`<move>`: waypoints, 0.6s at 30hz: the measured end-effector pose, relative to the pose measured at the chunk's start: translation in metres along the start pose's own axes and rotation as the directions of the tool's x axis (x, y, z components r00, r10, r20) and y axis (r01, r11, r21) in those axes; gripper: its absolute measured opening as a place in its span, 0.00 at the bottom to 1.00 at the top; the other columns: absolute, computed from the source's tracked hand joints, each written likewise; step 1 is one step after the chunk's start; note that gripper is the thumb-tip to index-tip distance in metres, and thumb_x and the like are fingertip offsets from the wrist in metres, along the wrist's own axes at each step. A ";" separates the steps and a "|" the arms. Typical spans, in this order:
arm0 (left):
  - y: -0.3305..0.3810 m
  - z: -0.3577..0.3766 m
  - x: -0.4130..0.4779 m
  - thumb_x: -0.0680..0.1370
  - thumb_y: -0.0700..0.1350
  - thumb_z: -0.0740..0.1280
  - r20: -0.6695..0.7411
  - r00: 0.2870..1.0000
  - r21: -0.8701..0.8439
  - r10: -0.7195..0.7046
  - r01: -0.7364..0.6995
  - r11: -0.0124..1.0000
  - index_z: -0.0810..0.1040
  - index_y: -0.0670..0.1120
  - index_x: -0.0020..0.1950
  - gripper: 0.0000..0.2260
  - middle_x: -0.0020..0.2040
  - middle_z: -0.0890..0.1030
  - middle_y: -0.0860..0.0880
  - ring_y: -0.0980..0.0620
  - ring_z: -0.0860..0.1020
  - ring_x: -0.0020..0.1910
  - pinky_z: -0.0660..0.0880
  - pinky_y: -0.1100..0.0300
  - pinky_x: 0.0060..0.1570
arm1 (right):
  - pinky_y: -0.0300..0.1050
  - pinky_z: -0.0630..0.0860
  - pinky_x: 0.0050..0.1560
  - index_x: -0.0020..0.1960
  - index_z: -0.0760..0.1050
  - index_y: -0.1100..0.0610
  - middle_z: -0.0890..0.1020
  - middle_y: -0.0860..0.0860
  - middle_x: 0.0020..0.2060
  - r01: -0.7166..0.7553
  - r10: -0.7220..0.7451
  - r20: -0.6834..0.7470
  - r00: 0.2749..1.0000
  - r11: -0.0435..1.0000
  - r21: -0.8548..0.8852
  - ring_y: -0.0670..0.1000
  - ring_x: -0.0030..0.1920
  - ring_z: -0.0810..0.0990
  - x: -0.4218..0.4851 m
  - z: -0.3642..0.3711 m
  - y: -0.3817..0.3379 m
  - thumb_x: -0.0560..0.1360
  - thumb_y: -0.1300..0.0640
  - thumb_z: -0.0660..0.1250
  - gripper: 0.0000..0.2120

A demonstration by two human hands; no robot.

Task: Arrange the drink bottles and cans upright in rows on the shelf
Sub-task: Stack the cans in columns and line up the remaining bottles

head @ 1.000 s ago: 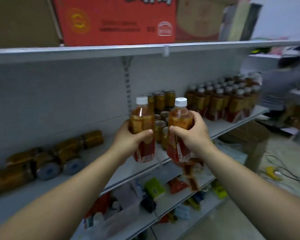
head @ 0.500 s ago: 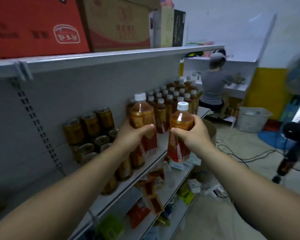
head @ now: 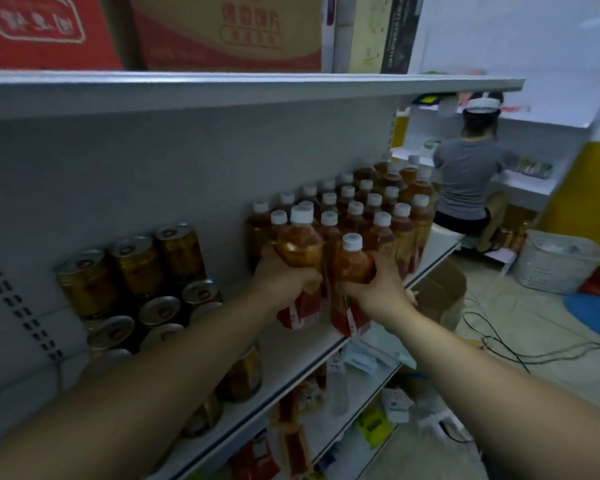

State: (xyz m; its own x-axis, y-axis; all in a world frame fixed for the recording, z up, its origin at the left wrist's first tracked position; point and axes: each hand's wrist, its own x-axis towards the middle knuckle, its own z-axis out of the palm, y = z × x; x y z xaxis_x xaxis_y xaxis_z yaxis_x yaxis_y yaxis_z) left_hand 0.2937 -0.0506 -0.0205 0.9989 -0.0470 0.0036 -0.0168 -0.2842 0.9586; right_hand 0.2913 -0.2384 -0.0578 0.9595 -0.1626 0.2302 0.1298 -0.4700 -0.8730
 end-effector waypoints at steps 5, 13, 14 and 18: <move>-0.009 0.035 0.008 0.61 0.42 0.76 -0.140 0.988 -0.021 -0.057 0.055 0.998 0.71 0.45 0.64 0.33 0.54 0.80 0.49 0.50 0.79 0.54 0.77 0.56 0.52 | 0.43 0.68 0.50 0.58 0.66 0.43 0.72 0.37 0.49 0.139 -0.131 0.133 0.982 0.989 -0.046 0.45 0.52 0.71 0.041 -0.013 0.025 0.64 0.48 0.77 0.28; -0.037 0.070 -0.011 0.59 0.44 0.75 -0.351 0.922 -0.064 -0.162 0.149 0.987 0.74 0.52 0.52 0.24 0.45 0.80 0.54 0.55 0.79 0.44 0.75 0.58 0.42 | 0.52 0.56 0.59 0.71 0.63 0.53 0.66 0.55 0.66 0.498 -0.441 0.248 0.863 0.655 -0.568 0.55 0.65 0.57 0.063 -0.031 0.042 0.69 0.36 0.68 0.37; -0.042 0.073 -0.012 0.59 0.45 0.76 -0.373 0.912 -0.065 -0.172 0.159 0.985 0.71 0.53 0.57 0.28 0.49 0.79 0.53 0.54 0.79 0.48 0.75 0.56 0.46 | 0.52 0.55 0.58 0.71 0.62 0.54 0.65 0.55 0.67 0.493 -0.434 0.254 0.864 0.631 -0.599 0.56 0.65 0.57 0.065 -0.032 0.043 0.70 0.35 0.66 0.37; -0.058 0.075 -0.012 0.62 0.45 0.79 -0.377 0.907 0.001 -0.188 0.203 0.979 0.58 0.51 0.70 0.43 0.59 0.74 0.51 0.52 0.74 0.55 0.72 0.55 0.54 | 0.53 0.55 0.60 0.73 0.59 0.55 0.62 0.56 0.71 0.454 -0.383 0.260 0.886 0.610 -0.649 0.57 0.67 0.55 0.067 -0.029 0.041 0.72 0.34 0.63 0.39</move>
State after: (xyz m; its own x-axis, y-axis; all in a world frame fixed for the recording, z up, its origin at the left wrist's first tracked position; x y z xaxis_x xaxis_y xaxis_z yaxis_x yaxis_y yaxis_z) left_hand 0.2797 -0.1052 -0.0977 0.9258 0.3716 -0.0694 0.1864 -0.2890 0.9390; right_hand 0.3534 -0.2940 -0.0657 0.8656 0.2614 0.4271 0.3524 -0.9239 -0.1488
